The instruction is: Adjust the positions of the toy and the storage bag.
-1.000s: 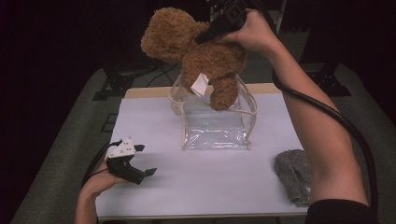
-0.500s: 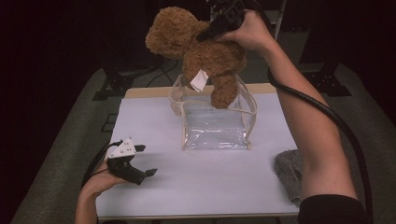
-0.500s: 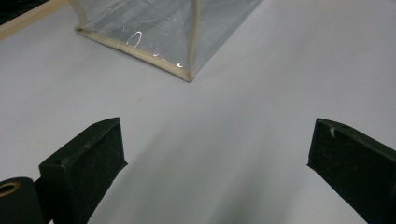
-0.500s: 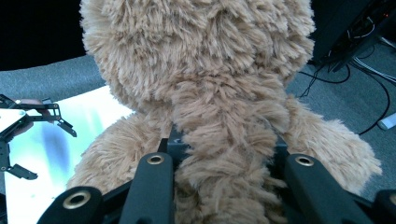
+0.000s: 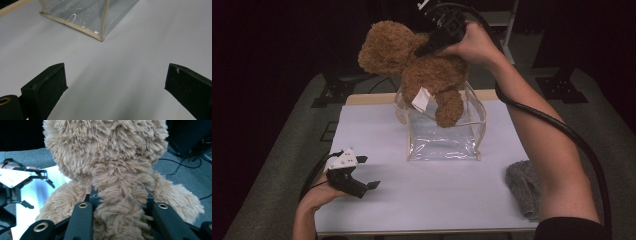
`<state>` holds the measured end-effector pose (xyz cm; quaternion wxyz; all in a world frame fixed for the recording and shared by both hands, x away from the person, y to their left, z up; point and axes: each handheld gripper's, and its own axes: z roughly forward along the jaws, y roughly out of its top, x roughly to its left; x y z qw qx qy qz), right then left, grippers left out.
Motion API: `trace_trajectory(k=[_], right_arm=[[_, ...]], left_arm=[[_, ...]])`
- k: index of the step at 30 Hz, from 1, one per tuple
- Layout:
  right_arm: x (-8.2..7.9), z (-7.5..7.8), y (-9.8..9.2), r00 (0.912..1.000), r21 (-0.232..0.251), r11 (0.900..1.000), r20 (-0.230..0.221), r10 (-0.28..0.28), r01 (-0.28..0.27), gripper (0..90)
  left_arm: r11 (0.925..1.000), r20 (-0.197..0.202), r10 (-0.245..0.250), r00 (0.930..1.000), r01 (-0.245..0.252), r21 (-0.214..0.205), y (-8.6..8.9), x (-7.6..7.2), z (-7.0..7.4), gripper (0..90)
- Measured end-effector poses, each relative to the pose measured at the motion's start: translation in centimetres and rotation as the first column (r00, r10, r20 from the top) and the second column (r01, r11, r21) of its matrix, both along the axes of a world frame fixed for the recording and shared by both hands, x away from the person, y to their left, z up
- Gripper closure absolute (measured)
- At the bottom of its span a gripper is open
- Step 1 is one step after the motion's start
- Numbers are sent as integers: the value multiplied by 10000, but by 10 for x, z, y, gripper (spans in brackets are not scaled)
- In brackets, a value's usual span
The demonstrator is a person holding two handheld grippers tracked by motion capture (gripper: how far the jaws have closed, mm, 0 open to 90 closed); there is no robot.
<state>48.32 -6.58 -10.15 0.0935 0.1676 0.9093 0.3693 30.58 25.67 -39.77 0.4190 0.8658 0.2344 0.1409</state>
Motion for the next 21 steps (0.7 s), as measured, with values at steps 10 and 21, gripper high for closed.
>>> trace_trajectory(k=[10, 21], right_arm=[[2, -11, 1, 9995, -26, 9999, -262, 170, -171, 651], [21, 2, -10, 9991, 136, 9990, -18, -433, 433, 651]], left_arm=[[10000, -39, -48, 10000, 48, 8, -2, 0, -1, 31], [10000, -34, -36, 10000, 35, -65, 0, 0, 0, 31]])
